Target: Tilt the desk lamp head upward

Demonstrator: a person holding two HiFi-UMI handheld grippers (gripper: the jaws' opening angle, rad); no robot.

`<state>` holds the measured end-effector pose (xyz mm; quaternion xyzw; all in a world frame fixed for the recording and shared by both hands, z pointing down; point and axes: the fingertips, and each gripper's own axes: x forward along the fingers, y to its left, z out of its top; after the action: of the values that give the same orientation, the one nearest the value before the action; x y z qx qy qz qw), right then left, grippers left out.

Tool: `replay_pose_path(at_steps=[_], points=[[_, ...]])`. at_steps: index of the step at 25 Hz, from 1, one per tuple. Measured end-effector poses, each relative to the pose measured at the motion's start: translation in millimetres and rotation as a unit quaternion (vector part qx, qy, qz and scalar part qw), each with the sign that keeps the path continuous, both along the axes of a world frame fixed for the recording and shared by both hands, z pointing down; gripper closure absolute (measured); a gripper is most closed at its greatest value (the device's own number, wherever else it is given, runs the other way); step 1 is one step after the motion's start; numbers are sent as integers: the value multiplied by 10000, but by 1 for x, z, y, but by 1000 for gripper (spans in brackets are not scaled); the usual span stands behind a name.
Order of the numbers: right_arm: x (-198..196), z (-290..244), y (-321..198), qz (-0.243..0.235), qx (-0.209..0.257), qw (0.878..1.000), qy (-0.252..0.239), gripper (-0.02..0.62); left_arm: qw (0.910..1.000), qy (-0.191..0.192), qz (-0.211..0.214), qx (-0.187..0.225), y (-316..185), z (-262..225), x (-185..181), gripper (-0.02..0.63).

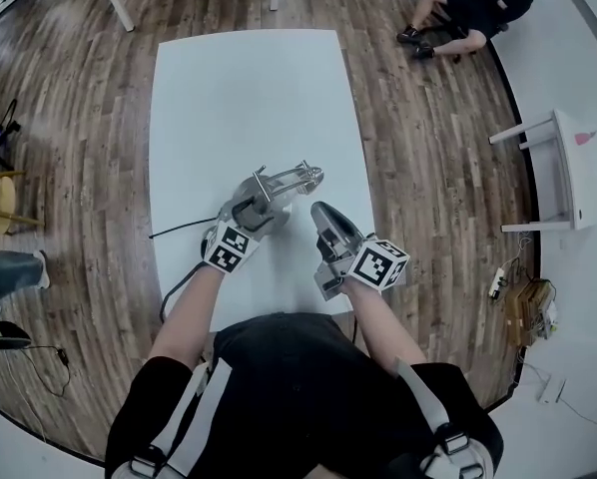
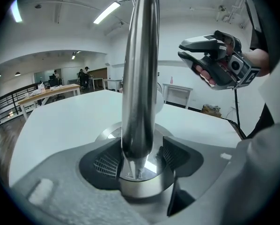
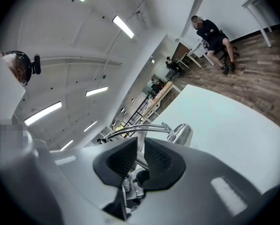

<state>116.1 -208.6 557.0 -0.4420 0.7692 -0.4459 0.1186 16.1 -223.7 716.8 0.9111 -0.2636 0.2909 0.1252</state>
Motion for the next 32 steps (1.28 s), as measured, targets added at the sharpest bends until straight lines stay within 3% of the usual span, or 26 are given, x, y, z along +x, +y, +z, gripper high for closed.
replay_pose_path(at_steps=[3, 5, 7, 9, 11, 14, 18, 25, 29, 32], points=[[-13, -7, -10, -169, -17, 9984, -531, 516, 10000, 82, 22, 38, 0, 0, 3, 328], [-19, -11, -16, -215, -56, 9944, -1035, 452, 9999, 85, 27, 73, 1, -3, 3, 328], [-19, -10, -23, -115, -268, 9868, -1594, 360, 10000, 52, 35, 28, 3, -2, 2, 330], [-18, -6, -31, 131, -629, 9725, -2239, 330, 10000, 34, 32, -3, 4, -1, 1, 331], [-16, 0, -39, 357, -955, 9563, -2740, 330, 10000, 53, 42, 12, 4, -2, 2, 331], [-12, 13, -47, 584, -1319, 9388, -3129, 330, 10000, 61, 45, 0, 5, -1, 3, 331], [-10, 27, -57, 915, -1703, 9061, -3764, 316, 10000, -9, 7, 28, 4, -3, 0, 331], [-11, 39, -71, 1134, -1988, 8904, -3934, 358, 10000, 71, 8, 18, 2, -4, 2, 332], [-8, 42, -71, 1335, -2142, 8755, -4120, 450, 9999, 110, 15, 35, 3, -5, 4, 333], [-9, 42, -72, 1346, -2153, 8750, -4121, 466, 10000, 68, 9, 10, 4, -4, 3, 333]])
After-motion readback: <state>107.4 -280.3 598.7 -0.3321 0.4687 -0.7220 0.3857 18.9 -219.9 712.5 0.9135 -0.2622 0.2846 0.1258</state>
